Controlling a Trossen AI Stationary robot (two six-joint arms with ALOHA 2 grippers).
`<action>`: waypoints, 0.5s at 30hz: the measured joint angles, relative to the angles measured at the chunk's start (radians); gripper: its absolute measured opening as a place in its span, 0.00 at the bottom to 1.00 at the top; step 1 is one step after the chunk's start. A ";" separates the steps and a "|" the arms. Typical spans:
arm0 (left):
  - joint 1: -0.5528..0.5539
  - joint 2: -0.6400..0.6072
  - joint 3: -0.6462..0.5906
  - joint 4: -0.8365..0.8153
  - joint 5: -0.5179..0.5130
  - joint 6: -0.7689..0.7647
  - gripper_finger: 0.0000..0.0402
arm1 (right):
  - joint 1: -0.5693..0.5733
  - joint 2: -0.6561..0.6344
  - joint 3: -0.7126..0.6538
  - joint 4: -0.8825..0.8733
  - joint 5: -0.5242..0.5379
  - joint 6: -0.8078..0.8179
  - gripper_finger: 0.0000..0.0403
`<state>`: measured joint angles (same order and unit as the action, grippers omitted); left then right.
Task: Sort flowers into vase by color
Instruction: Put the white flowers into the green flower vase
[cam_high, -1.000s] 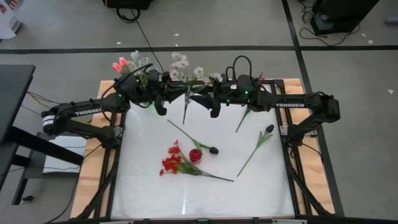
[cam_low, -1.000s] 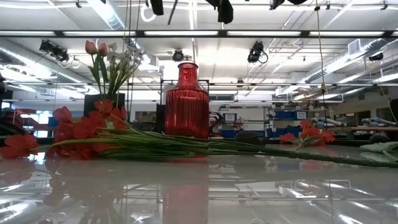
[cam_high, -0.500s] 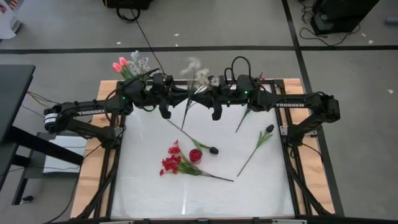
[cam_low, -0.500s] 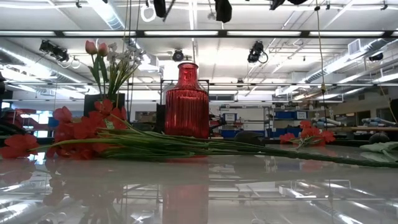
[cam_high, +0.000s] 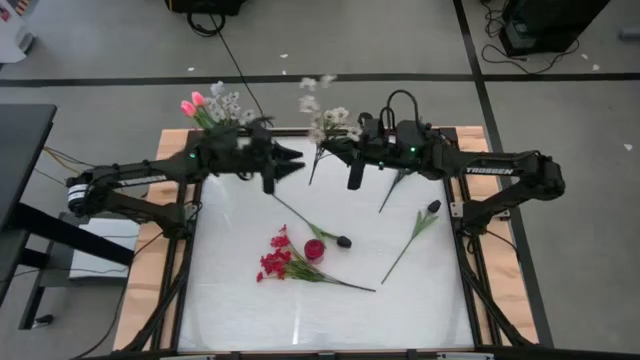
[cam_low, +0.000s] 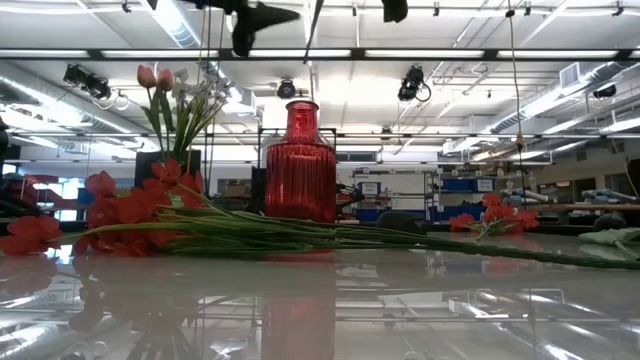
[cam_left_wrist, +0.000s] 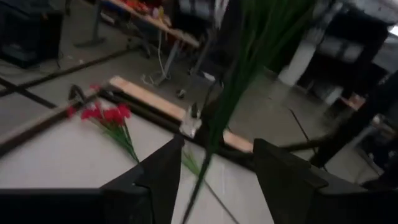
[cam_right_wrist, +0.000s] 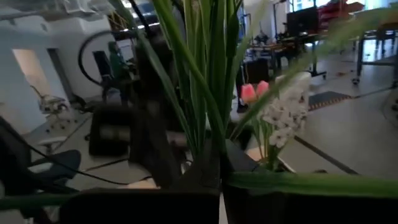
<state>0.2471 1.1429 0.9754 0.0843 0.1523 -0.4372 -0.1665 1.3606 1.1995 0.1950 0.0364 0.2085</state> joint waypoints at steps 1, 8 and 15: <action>-0.011 0.019 -0.001 0.013 -0.003 0.000 0.51 | 0.000 0.000 0.000 -0.010 0.000 0.000 0.01; -0.044 0.090 0.000 0.091 -0.084 0.043 0.51 | 0.010 0.018 0.000 -0.047 0.005 0.015 0.01; -0.049 0.102 -0.001 0.168 -0.107 0.112 0.51 | 0.009 0.029 -0.001 -0.099 0.001 0.070 0.01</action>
<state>0.1982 1.2451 0.9749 0.2526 0.0456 -0.3250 -0.1574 1.3899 1.1984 0.0963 0.0376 0.2788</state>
